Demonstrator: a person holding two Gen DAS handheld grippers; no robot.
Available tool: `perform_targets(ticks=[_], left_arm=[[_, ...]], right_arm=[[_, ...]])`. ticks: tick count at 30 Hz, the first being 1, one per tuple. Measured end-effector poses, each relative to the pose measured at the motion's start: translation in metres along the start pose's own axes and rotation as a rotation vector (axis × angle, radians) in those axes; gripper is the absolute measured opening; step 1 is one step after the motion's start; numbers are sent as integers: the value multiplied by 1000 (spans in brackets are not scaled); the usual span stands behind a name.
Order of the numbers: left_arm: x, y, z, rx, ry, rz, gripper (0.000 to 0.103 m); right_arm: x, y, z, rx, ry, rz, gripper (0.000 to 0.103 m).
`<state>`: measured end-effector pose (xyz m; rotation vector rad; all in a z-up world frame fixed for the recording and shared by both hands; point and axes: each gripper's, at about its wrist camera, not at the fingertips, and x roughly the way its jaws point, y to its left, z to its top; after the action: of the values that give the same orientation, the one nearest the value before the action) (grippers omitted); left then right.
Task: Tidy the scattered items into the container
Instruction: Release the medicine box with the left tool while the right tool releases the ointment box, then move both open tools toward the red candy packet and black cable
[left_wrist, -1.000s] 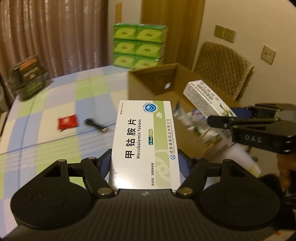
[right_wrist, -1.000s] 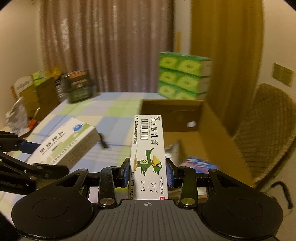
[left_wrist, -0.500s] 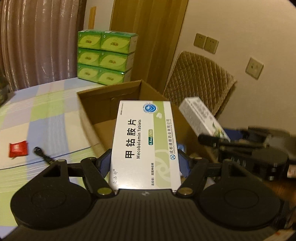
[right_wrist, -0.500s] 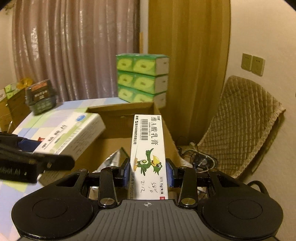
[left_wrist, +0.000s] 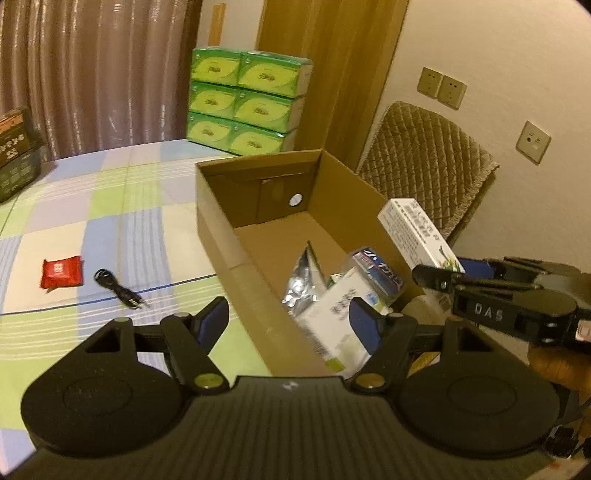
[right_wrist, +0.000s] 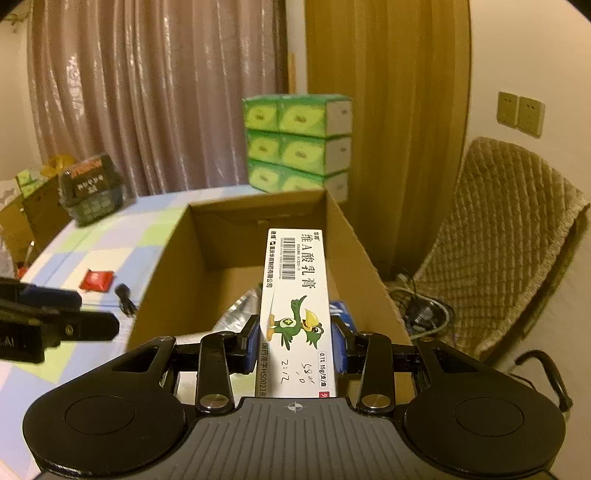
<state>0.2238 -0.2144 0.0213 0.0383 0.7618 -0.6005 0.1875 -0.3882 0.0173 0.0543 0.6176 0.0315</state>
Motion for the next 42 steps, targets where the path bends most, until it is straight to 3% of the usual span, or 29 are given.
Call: perform_targets(ticks=[1, 2, 3, 4, 13, 24, 29, 36, 42], left_arm=[[-2, 2, -1, -3, -2, 2, 67], [-4, 4, -2, -6, -3, 7, 68], [-7, 7, -4, -7, -5, 14, 68], [-9, 9, -5, -7, -7, 19, 68], [-32, 40, -31, -35, 6, 90, 70], [-66, 103, -60, -36, 36, 205, 74], [-75, 130, -66, -19, 54, 254, 76], [-78, 165, -75, -17, 82, 294, 91], [-66, 190, -78, 15, 127, 299, 98]], right_arm=[[-1, 1, 1, 0, -17, 6, 38], [-2, 1, 3, 0, -24, 6, 63], [-4, 1, 4, 7, -31, 1, 75], [-7, 0, 4, 20, -49, 5, 79], [-22, 22, -13, 4, -15, 49, 79], [-26, 104, -2, -118, -25, 185, 79], [-9, 141, 3, -188, -7, 227, 79], [24, 180, 0, -253, 48, 273, 79], [59, 203, 2, -311, 92, 291, 79]])
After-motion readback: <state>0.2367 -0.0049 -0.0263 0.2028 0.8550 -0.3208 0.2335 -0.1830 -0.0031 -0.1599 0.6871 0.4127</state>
